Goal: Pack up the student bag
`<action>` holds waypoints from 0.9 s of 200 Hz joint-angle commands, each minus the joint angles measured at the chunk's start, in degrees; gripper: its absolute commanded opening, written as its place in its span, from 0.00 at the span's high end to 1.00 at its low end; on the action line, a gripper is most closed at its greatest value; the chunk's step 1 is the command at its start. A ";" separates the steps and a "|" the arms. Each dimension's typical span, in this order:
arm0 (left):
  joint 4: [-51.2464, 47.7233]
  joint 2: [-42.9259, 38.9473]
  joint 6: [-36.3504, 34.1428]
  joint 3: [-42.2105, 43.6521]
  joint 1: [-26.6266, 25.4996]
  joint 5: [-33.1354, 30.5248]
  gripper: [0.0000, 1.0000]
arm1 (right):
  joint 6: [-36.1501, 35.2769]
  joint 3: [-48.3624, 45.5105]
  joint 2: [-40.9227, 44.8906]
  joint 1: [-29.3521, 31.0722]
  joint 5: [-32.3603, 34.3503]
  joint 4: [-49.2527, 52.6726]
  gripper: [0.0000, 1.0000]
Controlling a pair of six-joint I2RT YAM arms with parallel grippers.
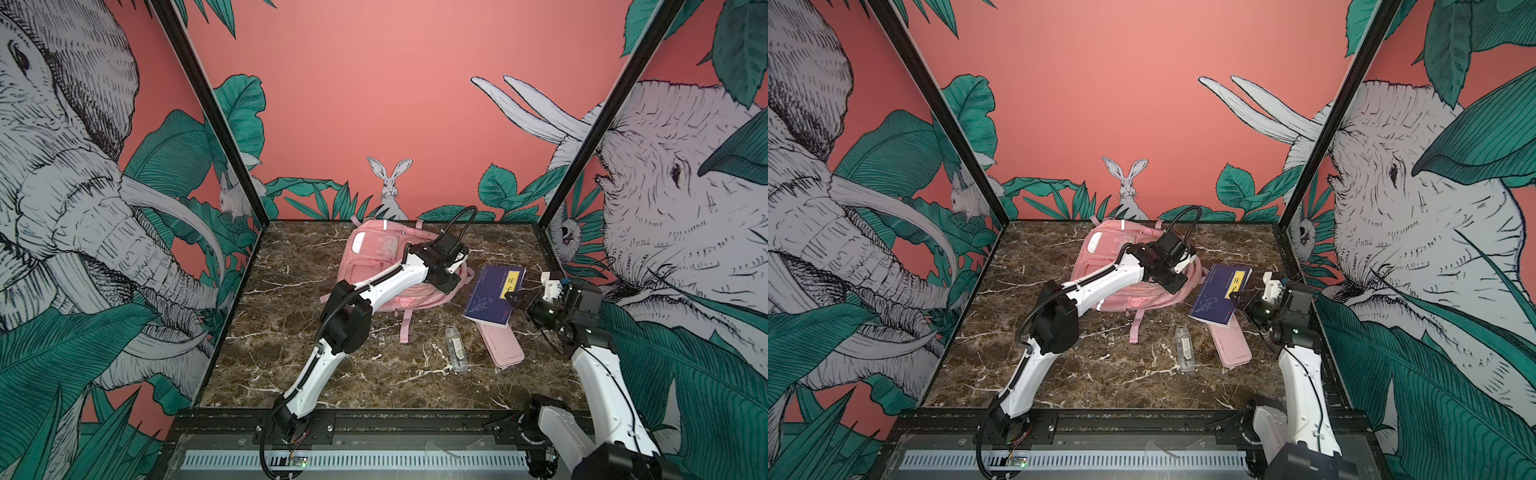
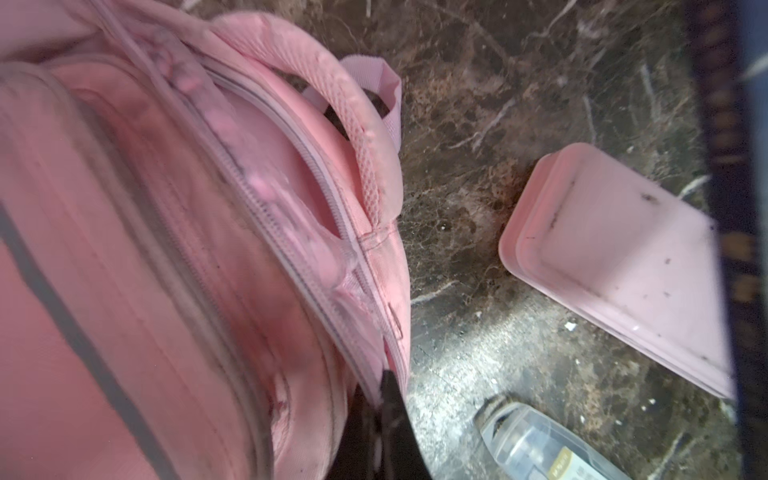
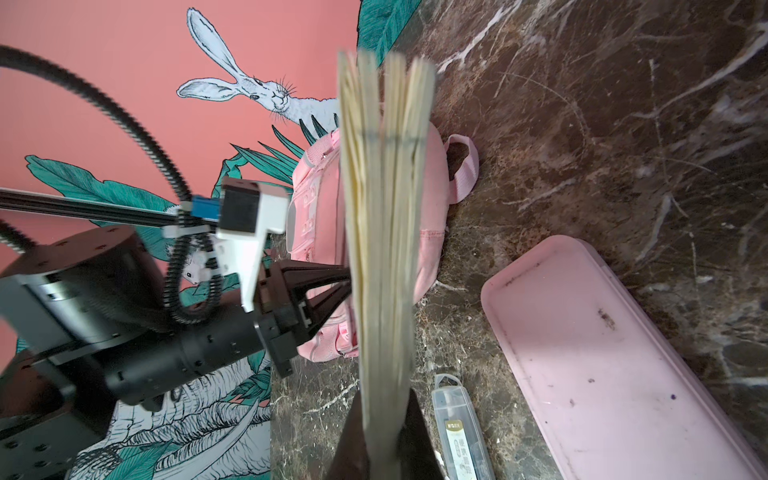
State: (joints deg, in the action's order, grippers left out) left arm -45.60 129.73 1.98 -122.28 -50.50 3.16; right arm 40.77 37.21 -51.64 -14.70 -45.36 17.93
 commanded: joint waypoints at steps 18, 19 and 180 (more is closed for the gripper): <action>-0.10 -13.66 -1.46 3.82 1.08 -1.40 1.00 | 3.00 -0.78 -1.67 2.13 -1.53 -8.60 1.00; -0.01 -13.86 -1.46 3.94 1.14 -1.36 1.00 | 3.08 -0.76 -1.78 2.26 -1.50 -8.78 1.00; 8.53 -32.85 6.35 19.95 7.74 6.82 1.00 | 16.85 2.88 -22.07 20.32 6.68 -35.51 1.00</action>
State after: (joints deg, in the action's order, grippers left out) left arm -40.88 102.98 6.87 -102.63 -43.20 7.97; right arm 55.59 37.21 -72.16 4.29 -39.88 -9.39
